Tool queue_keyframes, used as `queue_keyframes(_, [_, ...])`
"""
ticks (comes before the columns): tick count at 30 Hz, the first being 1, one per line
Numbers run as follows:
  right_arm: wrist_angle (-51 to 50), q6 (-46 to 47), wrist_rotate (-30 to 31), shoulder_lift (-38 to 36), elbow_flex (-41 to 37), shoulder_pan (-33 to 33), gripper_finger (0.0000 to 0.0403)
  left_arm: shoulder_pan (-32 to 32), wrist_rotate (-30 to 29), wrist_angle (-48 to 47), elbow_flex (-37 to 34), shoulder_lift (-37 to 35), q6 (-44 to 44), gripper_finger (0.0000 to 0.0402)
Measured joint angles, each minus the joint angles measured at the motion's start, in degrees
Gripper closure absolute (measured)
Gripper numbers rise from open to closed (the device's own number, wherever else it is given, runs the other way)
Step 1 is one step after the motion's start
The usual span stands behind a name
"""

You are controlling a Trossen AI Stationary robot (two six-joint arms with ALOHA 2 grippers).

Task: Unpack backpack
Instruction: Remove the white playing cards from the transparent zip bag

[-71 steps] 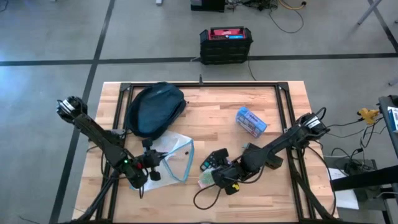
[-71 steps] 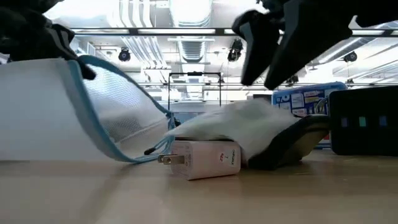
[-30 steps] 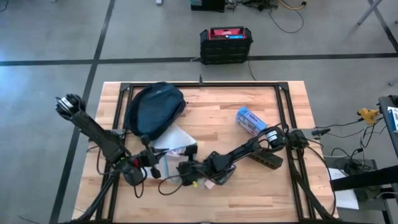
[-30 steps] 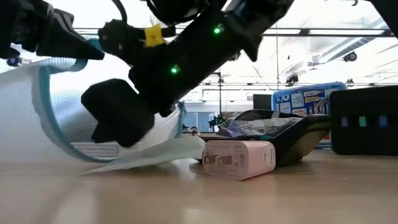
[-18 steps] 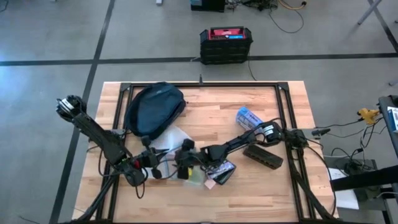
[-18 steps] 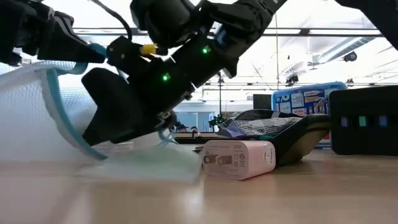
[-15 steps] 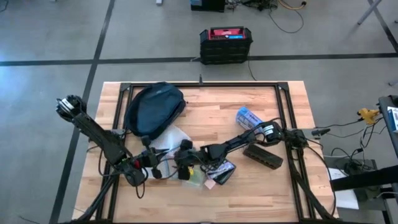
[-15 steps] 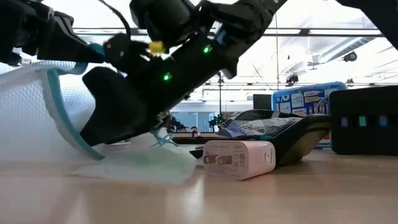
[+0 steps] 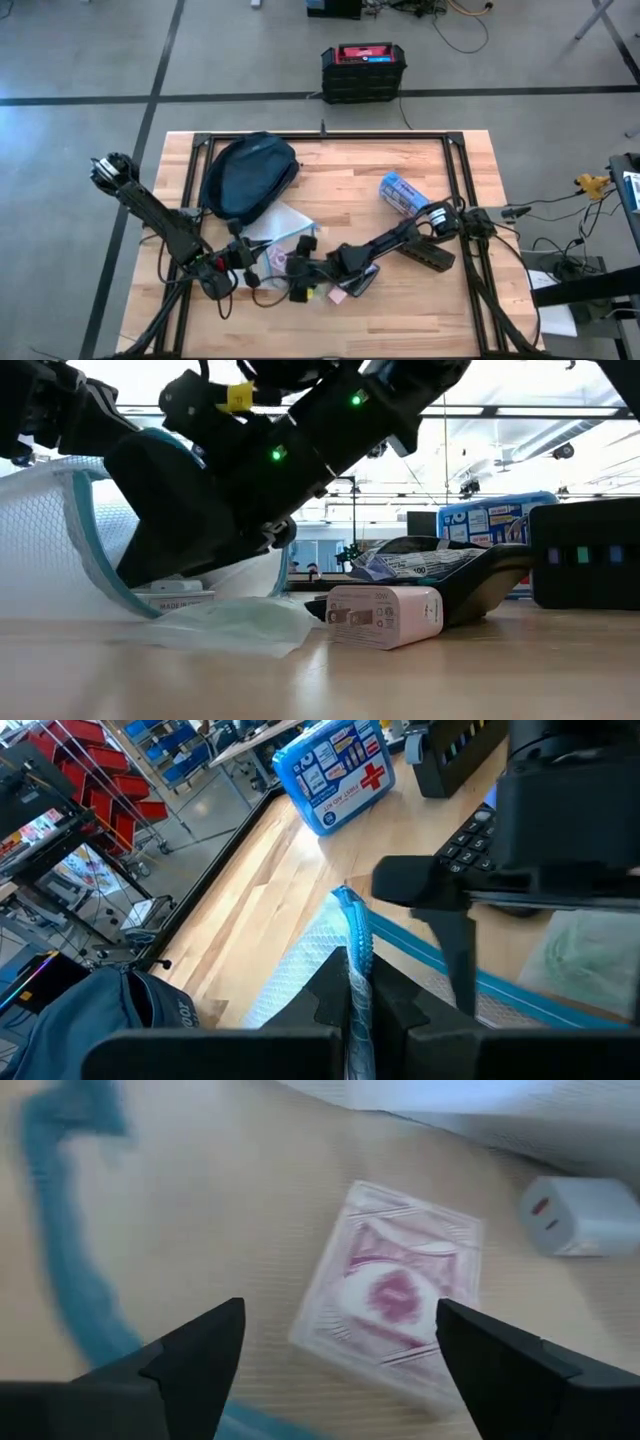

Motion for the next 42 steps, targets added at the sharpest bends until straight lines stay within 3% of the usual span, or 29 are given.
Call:
queue_keyframes(10, [0.16,3.26,-2.55,0.31,-0.23,-3.93,0.0006,0.00,0.02,-0.05,0.00,0.01,-0.01,0.0402])
queue_keyframes(26, [2.88,3.00,-5.20,4.02,-0.11,-4.86,0.0014,0.00,0.04,-0.16,0.00,0.08,-0.45,0.0402])
queue_keyframes(30, [2.76,2.55,-5.56,3.85,-0.11,-4.88,0.0039,0.02,0.02,-0.17,0.00,0.10,-0.45,0.0402])
queue_keyframes(34, [2.53,2.15,-5.80,3.80,-0.13,-4.84,0.0108,0.00,0.04,-0.15,0.00,0.10,-0.45,0.0402])
queue_keyframes(42, [-2.68,0.26,-6.06,1.14,-0.30,-4.25,0.0113,0.00,0.04,-3.76,0.00,0.02,-2.77,0.0402])
